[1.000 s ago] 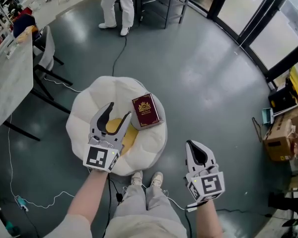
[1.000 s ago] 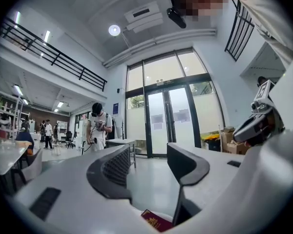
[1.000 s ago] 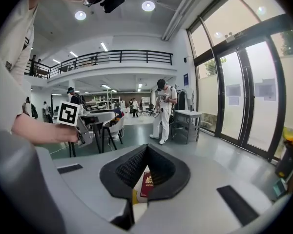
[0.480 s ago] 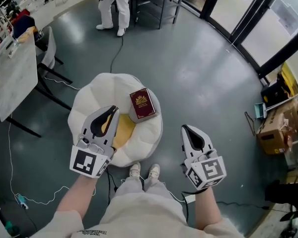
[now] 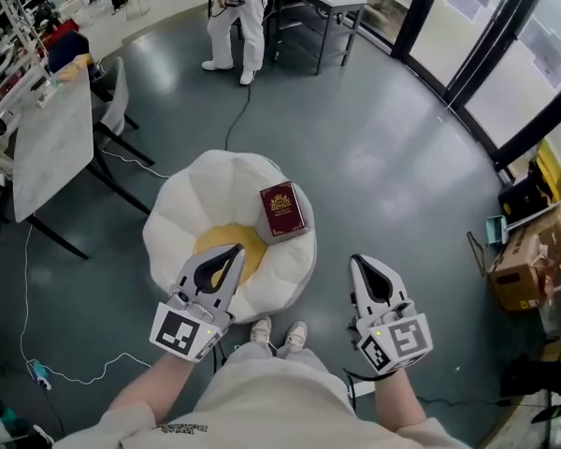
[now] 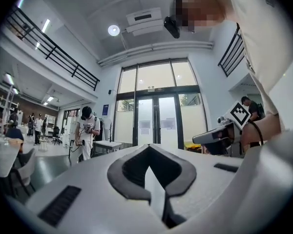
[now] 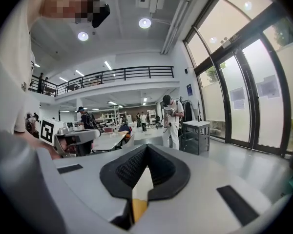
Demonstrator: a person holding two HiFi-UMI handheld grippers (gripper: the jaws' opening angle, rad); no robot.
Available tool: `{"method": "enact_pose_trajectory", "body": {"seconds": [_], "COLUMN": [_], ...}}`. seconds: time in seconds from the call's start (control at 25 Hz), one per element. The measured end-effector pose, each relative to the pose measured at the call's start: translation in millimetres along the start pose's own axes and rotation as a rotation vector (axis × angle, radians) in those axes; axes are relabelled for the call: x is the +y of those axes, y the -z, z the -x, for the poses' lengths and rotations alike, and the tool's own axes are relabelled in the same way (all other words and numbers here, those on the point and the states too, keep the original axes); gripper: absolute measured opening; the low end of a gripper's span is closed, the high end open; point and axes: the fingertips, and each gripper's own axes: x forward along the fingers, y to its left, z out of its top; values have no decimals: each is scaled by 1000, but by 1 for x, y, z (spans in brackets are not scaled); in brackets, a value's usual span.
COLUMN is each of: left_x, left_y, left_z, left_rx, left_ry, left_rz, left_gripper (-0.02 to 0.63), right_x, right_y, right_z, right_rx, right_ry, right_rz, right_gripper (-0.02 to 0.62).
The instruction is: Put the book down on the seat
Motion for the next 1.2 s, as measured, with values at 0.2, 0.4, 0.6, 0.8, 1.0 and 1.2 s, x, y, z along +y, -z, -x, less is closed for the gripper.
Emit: {"method": "enact_pose_trajectory", "body": {"seconds": [0.2,0.4,0.6,0.8,1.0,1.2], "left_x": [-15,-27,-32,-38,-42,-46], "left_y": [2,2,-1,-8,-9,-10], "left_z": [12,21,17,13,8,8], "left_rx": [-5,3,-13,-17,-16,-5], "left_ry": [-8,12,5,15,15,32], "left_rz": [33,38,61,51,49,34], "left_gripper": [4,4,5,5,4,4], "right_x": [26,38,46,47,42,41], "right_y": [5,9,4,-7,-9,-14], "right_z": [5,16,16,22,27,29], "right_rx": [1,0,-15,-47,-48,-51], "right_ry": [-30,-43,-87,-83,-73,-62], "right_rz": [91,95,100,110,114,106], "right_gripper": [-2,-2,-2,-2,-2,-2]}}
